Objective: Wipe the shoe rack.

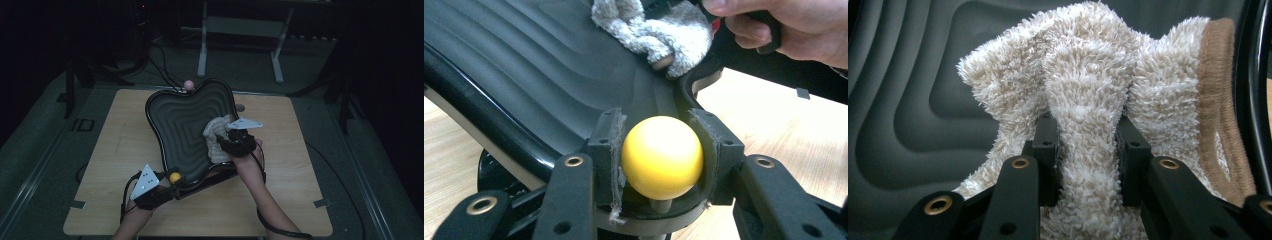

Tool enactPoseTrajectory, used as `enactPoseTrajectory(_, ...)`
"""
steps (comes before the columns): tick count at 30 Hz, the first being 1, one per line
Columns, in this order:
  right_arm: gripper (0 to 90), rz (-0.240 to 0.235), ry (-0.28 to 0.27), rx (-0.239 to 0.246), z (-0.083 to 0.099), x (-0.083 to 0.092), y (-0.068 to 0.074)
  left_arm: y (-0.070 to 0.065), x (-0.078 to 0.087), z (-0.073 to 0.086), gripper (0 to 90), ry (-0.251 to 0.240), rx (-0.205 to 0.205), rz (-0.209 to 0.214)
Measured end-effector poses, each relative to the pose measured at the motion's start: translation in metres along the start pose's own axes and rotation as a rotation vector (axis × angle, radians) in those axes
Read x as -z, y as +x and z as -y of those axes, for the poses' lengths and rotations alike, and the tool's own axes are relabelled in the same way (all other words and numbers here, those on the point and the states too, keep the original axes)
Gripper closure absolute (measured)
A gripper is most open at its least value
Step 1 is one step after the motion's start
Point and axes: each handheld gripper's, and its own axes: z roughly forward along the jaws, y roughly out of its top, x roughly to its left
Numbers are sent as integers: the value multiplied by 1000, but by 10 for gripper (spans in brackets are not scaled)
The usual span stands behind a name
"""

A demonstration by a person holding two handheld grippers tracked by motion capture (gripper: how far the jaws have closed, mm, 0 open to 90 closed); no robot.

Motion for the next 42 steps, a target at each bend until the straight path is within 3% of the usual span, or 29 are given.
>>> enactPoseTrajectory(5, 696, -6, 12, 23, 11, 6, 4, -1, 0, 0, 584, 4, -1, -6)
enactPoseTrajectory(10, 696, -35, 21, 16, 21, 12, 1, -1, 0, 0, 584, -1, -4, -9)
enactPoseTrajectory(17, 696, -19, 28, 56, 26, 15, 5, 0, 0, 0, 584, -1, -4, -6)
enactPoseTrajectory(30, 687, -35, -19, 20, 30, 17, 3, 0, 0, 0, 583, 6, -10, 1)
enactPoseTrajectory(33, 687, -51, -18, 8, 27, 17, 2, 0, 0, -1, 583, 9, -16, -1)
enactPoseTrajectory(34, 688, -63, -40, -14, 25, 20, 0, 0, 0, -1, 583, 7, -9, 3)
enactPoseTrajectory(38, 687, -96, -73, 1, 5, 22, 3, 1, 0, -1, 583, 6, -10, 3)
enactPoseTrajectory(39, 687, -103, -83, -16, 1, 22, 4, 0, 0, 0, 583, 5, -10, 1)
enactPoseTrajectory(41, 687, -101, -92, 10, -7, 21, 8, 1, 0, -1, 583, 8, -10, 7)
enactPoseTrajectory(42, 687, -117, -93, -7, -11, 19, 9, 0, 0, -1, 583, 9, -15, 1)
